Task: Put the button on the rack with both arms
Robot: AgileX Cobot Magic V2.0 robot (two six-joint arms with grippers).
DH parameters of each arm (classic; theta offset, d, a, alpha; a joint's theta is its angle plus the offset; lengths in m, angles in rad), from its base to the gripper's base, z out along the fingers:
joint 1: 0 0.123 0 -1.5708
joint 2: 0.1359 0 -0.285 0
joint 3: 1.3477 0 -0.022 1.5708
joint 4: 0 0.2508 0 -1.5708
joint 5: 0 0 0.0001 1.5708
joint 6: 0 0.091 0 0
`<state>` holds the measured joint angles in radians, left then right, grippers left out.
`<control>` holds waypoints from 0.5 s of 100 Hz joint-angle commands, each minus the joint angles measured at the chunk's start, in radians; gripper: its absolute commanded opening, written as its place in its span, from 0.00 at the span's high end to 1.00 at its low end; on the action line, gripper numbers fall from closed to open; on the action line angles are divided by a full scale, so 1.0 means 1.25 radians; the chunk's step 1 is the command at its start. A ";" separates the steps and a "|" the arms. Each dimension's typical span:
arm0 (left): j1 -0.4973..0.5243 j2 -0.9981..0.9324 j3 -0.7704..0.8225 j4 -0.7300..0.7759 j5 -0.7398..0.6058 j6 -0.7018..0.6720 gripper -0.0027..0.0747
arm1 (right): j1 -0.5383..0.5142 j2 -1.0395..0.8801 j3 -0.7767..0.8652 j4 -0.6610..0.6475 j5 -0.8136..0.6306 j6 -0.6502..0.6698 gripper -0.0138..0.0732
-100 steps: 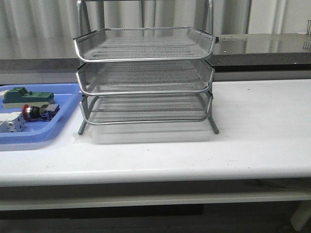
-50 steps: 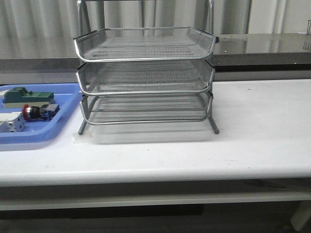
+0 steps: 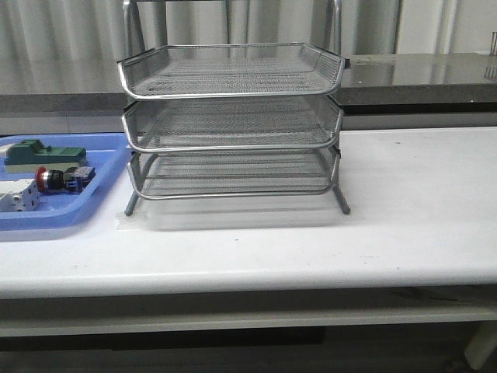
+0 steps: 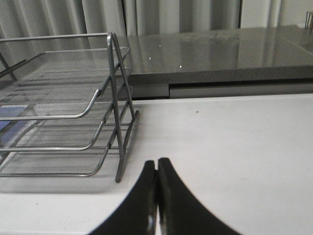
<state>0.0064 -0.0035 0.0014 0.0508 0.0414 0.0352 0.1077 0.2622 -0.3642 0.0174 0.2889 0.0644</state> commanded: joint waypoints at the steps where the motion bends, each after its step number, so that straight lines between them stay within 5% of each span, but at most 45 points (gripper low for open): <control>1: -0.005 -0.010 0.037 -0.002 -0.065 -0.004 0.99 | 0.001 0.097 -0.109 0.005 0.016 -0.002 0.91; 26: -0.005 -0.010 0.037 -0.002 -0.065 -0.004 0.99 | 0.001 0.351 -0.305 0.078 0.181 -0.002 0.91; 50: -0.005 -0.010 0.037 -0.002 -0.065 -0.004 0.99 | 0.001 0.517 -0.349 0.237 0.134 -0.002 0.91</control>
<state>0.0064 -0.0035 0.0014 0.0508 0.0414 0.0352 0.1077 0.8581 -0.7630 0.2290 0.5503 0.0644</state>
